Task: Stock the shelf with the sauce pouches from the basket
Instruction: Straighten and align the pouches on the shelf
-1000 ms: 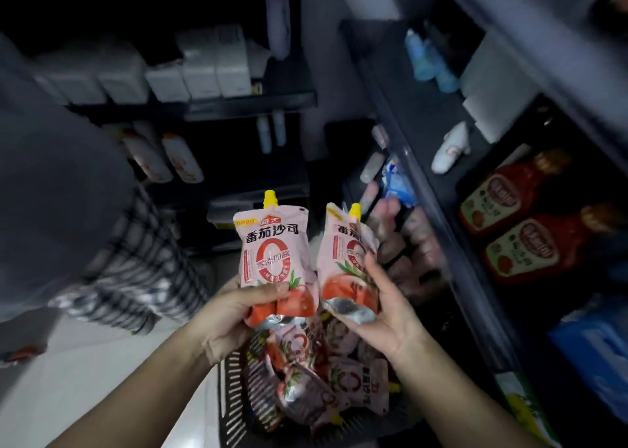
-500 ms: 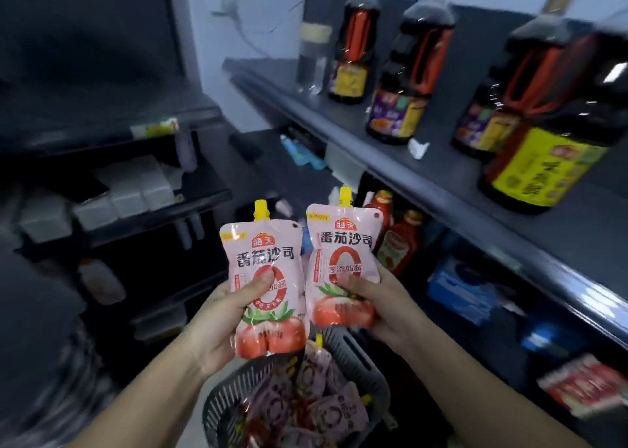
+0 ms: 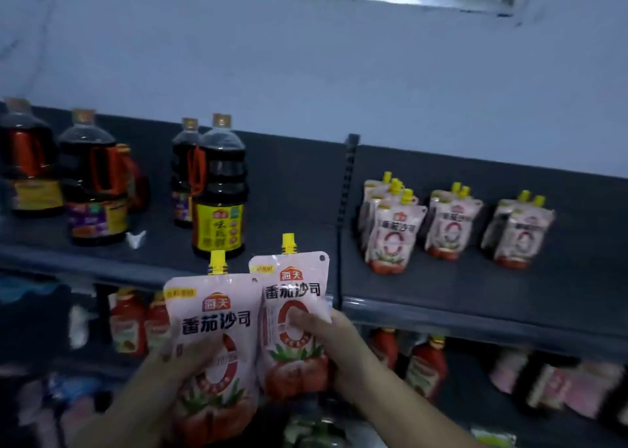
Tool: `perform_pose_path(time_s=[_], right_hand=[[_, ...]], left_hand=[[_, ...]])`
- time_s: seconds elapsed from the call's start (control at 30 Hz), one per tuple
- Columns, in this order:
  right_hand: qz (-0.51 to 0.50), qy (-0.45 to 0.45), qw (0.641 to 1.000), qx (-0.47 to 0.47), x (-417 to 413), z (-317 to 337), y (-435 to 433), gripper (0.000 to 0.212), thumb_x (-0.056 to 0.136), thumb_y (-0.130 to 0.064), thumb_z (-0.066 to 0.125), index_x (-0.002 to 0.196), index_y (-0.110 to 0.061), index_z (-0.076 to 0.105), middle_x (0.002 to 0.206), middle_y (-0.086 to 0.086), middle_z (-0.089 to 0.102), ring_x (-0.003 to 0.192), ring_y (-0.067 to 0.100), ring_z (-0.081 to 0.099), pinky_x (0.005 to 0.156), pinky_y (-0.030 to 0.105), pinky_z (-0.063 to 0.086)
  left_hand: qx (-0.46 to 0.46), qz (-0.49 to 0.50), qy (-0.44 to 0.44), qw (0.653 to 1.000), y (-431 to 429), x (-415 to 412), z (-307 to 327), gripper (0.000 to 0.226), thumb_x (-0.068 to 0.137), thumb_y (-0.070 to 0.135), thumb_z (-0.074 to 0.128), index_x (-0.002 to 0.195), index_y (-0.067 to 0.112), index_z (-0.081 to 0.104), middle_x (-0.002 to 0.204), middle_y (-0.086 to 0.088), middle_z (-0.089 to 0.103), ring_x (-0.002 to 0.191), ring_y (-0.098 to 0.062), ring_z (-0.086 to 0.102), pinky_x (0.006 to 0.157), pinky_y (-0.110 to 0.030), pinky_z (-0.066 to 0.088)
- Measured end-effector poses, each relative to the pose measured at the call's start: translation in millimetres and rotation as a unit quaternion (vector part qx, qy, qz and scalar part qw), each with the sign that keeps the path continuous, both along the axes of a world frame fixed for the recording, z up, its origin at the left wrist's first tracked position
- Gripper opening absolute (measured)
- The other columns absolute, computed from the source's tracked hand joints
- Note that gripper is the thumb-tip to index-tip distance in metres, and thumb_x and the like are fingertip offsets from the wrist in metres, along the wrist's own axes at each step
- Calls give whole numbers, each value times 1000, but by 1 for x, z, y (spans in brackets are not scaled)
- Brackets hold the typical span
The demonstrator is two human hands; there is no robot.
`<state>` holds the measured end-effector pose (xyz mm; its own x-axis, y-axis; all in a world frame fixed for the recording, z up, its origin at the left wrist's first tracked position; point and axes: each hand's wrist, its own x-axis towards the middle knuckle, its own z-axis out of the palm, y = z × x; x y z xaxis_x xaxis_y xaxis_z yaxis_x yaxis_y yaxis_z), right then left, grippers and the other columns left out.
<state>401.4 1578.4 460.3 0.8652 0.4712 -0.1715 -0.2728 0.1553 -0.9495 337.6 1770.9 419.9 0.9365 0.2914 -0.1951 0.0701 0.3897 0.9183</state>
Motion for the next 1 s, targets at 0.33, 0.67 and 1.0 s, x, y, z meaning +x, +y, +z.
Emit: perform_pose_path(time_s=[0.33, 0.67, 1.0], right_hand=[[-107, -72, 991, 25, 28, 33, -186, 34, 72, -9, 68, 106, -3, 67, 101, 23, 71, 87, 36, 70, 78, 43, 57], [-148, -145, 978, -3, 88, 51, -333, 34, 72, -8, 68, 105, -1, 65, 99, 21, 72, 87, 35, 70, 76, 42, 59], [-196, -166, 966, -32, 147, 48, -417, 30, 75, -2, 68, 104, -4, 65, 95, 16, 74, 84, 33, 72, 67, 36, 58]], left_hand=[[9, -153, -70, 986, -173, 58, 68, 34, 64, 10, 68, 96, -1, 69, 92, -24, 73, 79, -37, 71, 74, -44, 57], [84, -197, -100, 972, -314, 126, 92, 40, 67, 15, 77, 104, 5, 67, 98, -17, 74, 90, -34, 71, 80, -41, 54], [62, -145, -103, 982, -361, 211, 98, 15, 82, 4, 60, 94, 9, 67, 82, -11, 76, 70, -22, 73, 69, -34, 56]])
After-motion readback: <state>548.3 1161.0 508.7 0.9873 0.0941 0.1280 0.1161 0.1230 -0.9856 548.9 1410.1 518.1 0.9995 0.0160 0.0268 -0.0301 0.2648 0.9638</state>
